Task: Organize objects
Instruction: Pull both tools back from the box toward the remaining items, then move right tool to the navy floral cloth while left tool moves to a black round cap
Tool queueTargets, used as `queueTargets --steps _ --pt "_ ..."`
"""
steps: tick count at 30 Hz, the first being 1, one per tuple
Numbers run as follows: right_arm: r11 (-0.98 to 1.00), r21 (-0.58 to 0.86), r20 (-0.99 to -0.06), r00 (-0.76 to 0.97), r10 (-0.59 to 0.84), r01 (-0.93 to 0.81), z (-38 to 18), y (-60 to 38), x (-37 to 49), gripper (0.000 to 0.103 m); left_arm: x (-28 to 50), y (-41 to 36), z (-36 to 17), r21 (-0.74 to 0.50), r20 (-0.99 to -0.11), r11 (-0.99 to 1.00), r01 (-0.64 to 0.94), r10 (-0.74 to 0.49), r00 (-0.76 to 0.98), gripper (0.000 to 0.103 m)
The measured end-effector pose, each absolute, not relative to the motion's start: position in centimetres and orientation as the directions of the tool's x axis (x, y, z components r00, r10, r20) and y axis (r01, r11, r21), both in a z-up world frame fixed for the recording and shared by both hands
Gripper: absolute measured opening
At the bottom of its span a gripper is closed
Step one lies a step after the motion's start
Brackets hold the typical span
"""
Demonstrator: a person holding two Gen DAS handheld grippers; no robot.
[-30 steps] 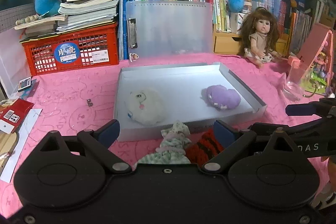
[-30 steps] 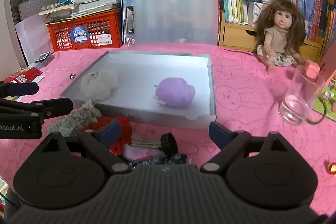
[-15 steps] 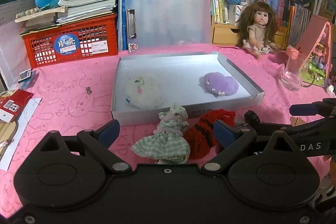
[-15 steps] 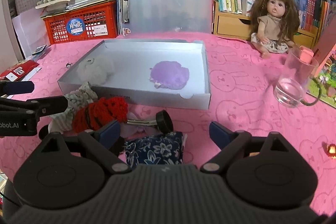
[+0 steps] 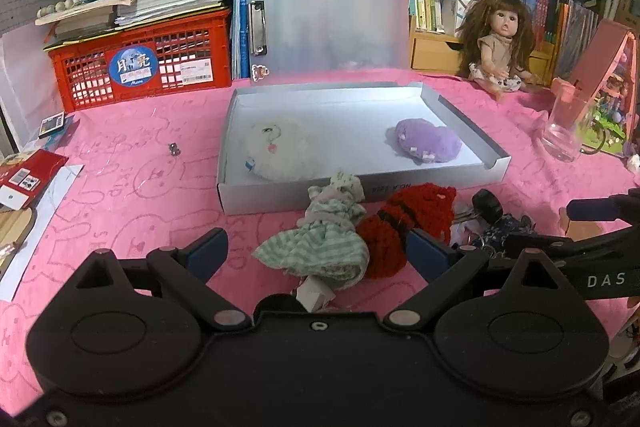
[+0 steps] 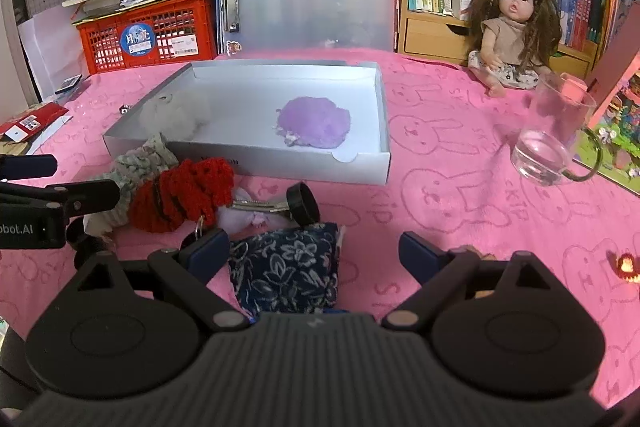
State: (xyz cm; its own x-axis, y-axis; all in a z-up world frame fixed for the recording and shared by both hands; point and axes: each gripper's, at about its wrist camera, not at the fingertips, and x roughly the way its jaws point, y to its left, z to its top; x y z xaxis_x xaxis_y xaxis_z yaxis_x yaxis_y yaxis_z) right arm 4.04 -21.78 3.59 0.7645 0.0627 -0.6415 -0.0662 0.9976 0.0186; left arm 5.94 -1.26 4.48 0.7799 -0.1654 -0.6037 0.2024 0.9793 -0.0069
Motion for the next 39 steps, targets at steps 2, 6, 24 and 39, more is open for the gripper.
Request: queueTargets --steps 2,6,24,39 --pt "0.998 0.021 -0.644 0.762 0.062 -0.064 3.4 -21.9 3.8 0.096 5.8 -1.1 4.2 -0.010 -0.609 0.979 0.202 -0.166 0.775 0.094" --pt "0.998 0.026 -0.651 0.756 0.062 -0.059 3.0 -22.1 3.4 0.096 5.6 -0.8 3.7 -0.016 -0.620 0.981 0.196 -0.163 0.768 0.088" --pt "0.995 0.002 -0.657 0.750 0.078 -0.102 1.9 -21.0 3.0 0.096 5.3 -0.6 2.0 -0.032 -0.653 0.982 0.188 -0.163 0.740 0.068" --pt "0.992 -0.012 -0.650 0.755 0.089 -0.127 1.9 -20.5 3.0 0.094 5.4 -0.3 1.6 -0.030 -0.664 0.984 0.175 -0.151 0.732 0.051"
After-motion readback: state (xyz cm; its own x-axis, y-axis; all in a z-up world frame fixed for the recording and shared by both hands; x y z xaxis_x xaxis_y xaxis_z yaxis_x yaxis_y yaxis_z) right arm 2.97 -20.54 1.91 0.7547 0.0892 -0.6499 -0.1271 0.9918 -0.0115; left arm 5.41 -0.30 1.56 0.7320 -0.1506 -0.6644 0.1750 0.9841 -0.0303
